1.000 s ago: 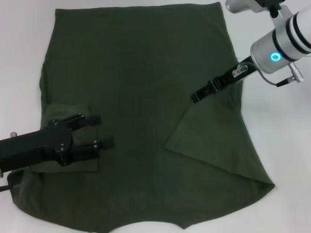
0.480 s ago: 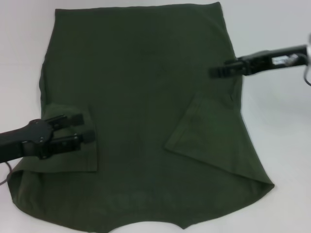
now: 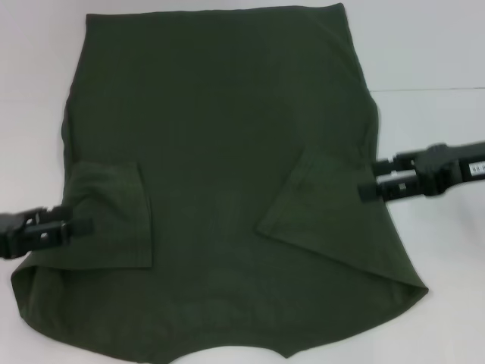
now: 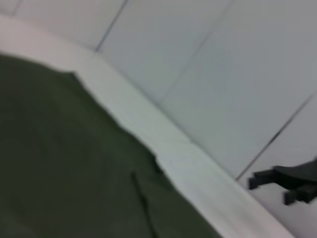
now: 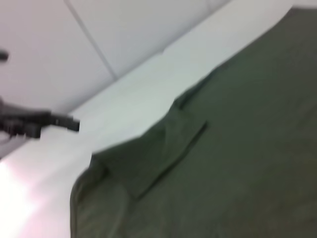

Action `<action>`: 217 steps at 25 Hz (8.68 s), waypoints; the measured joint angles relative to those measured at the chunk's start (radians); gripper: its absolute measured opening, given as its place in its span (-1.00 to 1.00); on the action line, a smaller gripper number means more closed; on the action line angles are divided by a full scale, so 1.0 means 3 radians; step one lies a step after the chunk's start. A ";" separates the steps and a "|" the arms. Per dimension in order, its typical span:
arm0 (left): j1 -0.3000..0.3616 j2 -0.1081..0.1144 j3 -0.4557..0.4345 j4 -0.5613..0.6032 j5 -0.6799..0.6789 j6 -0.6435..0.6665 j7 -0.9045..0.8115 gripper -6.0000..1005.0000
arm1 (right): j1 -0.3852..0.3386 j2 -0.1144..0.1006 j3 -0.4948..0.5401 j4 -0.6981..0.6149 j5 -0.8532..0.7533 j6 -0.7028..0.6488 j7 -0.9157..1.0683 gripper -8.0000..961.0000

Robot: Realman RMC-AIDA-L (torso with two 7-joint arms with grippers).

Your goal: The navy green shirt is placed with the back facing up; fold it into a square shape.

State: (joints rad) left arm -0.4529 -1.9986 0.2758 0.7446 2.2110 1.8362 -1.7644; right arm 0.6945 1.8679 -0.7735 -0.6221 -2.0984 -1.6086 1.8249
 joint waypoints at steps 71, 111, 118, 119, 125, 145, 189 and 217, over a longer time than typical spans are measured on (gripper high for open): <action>0.0006 0.0138 -0.0306 -0.0223 0.1412 -0.0675 -0.2206 0.82 | 0.0057 0.0021 -0.0083 0.0090 -0.0230 0.0168 -0.0084 0.82; -0.0204 0.0143 -0.0218 -0.0452 0.1399 -0.0824 -0.2204 0.79 | 0.0057 0.0026 -0.0077 0.0103 -0.0230 0.0216 -0.0096 0.82; -0.0221 0.0152 -0.0204 -0.0457 0.1411 -0.0825 -0.2221 0.49 | 0.0073 0.0026 -0.0083 0.0125 -0.0230 0.0234 -0.0096 0.82; -0.0223 0.0153 -0.0192 -0.0457 0.1411 -0.0828 -0.2222 0.42 | 0.0073 0.0026 -0.0084 0.0126 -0.0230 0.0236 -0.0096 0.82; -0.0231 0.0153 -0.0127 -0.0457 0.1414 -0.0869 -0.2233 0.16 | 0.0079 0.0026 -0.0086 0.0127 -0.0230 0.0239 -0.0096 0.82; -0.0264 0.0149 0.0016 -0.0457 0.1435 -0.0936 -0.2212 -0.92 | 0.0087 0.0033 -0.0093 0.0177 -0.0230 0.0285 -0.0089 0.81; -0.0346 0.0178 0.0016 -0.0466 0.1414 -0.0844 -0.2163 -0.93 | -0.0218 -0.0166 0.0054 0.0570 -0.0874 0.0175 0.1694 0.76; -0.0400 0.0179 0.0016 -0.0503 0.1409 -0.0865 -0.2141 -0.93 | -0.0168 0.0061 0.0077 0.0575 -0.0896 0.0443 0.1714 0.72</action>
State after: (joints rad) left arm -0.5729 -1.9450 0.2806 0.5936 2.6337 1.5769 -2.4067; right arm 0.6440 1.8864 -0.7505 -0.4495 -2.3673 -1.4756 2.3392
